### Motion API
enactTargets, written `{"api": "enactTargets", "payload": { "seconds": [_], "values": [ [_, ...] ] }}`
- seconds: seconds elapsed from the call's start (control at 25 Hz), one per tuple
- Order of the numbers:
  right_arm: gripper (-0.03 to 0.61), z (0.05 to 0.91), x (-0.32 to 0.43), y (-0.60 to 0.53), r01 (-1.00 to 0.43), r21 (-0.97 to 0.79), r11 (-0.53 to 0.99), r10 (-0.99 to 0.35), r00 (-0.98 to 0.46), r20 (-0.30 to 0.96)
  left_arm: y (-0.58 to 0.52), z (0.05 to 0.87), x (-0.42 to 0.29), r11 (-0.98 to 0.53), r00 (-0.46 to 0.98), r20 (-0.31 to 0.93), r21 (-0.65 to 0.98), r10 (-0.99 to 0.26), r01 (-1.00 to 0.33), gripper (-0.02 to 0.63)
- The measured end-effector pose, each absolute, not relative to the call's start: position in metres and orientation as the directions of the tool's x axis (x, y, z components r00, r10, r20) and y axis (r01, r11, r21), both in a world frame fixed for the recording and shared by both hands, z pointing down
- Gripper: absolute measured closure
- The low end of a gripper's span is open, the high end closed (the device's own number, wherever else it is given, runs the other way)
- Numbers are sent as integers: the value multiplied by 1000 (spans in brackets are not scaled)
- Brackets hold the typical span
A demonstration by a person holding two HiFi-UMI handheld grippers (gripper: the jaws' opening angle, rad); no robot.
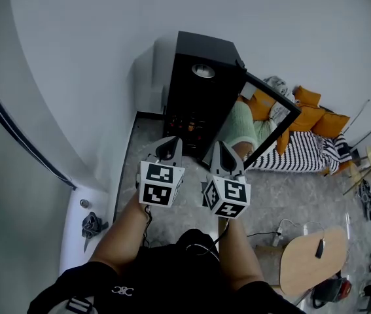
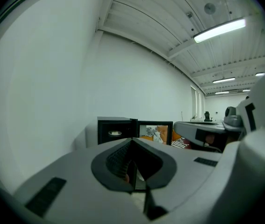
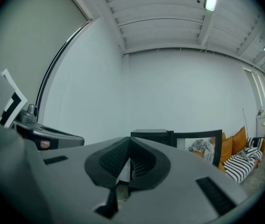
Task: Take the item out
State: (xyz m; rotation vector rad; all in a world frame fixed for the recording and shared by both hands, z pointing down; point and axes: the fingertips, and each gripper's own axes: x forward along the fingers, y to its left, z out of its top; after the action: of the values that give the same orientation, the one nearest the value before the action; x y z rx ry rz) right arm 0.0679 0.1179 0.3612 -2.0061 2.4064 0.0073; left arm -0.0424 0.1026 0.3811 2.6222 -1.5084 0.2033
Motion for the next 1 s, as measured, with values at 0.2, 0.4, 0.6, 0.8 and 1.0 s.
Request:
{"api": "enactTargets", "payload": {
  "seconds": [0.2, 0.4, 0.6, 0.8, 1.0],
  "values": [
    [572, 360, 68, 111, -987, -2, 162, -987, -162, -18, 103, 376, -47, -505, 503, 142, 19, -853, -863, 615],
    [572, 358, 63, 96, -987, 17, 158, -986, -159, -44, 88, 366, -47, -511, 508, 110, 6, -854, -860, 615],
    [572, 361, 69, 68, -986, -7, 164, -985, -164, -54, 64, 371, -40, -507, 500, 119, -42, -858, -861, 615],
    [572, 367, 74, 19, -981, -32, 189, -981, -188, -47, 23, 375, -33, -488, 478, 127, -62, -869, -871, 615],
    [572, 380, 86, -40, -975, -45, 217, -976, -216, -25, -37, 385, -22, -467, 454, 140, -82, -880, -880, 615]
  ]
}}
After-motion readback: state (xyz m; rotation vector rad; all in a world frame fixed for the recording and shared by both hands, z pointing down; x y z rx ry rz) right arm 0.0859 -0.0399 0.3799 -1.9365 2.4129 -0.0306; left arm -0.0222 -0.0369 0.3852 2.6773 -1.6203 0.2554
